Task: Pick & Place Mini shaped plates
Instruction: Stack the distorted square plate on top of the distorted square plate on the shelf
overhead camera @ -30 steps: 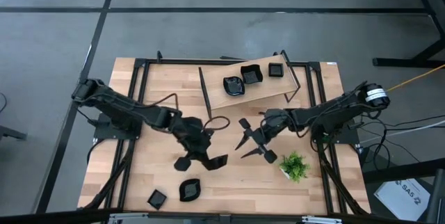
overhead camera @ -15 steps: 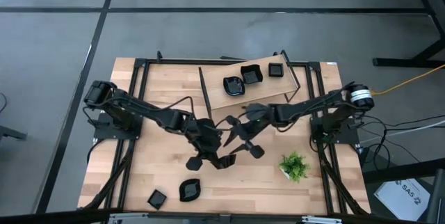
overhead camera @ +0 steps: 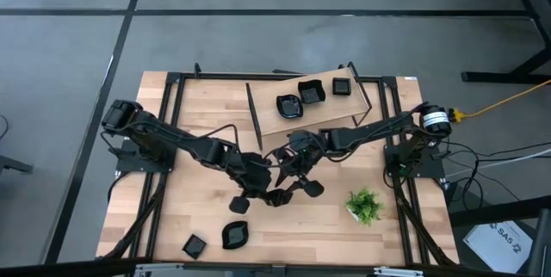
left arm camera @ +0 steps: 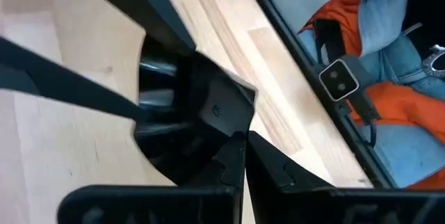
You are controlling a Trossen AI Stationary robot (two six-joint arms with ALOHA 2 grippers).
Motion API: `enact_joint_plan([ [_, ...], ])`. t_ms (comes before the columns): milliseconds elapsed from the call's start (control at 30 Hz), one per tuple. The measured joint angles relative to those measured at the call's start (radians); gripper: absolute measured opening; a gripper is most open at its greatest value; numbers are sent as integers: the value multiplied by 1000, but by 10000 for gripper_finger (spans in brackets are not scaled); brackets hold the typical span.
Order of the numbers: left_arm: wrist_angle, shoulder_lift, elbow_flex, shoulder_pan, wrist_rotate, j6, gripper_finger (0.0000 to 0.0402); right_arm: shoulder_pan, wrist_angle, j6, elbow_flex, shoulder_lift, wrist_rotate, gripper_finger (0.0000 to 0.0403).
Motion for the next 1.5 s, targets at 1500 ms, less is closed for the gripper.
enact_joint_plan([
  [1500, -37, -42, 0, -35, -139, -8, 2, 2, 24, 33, 0, 0, 8, 170],
])
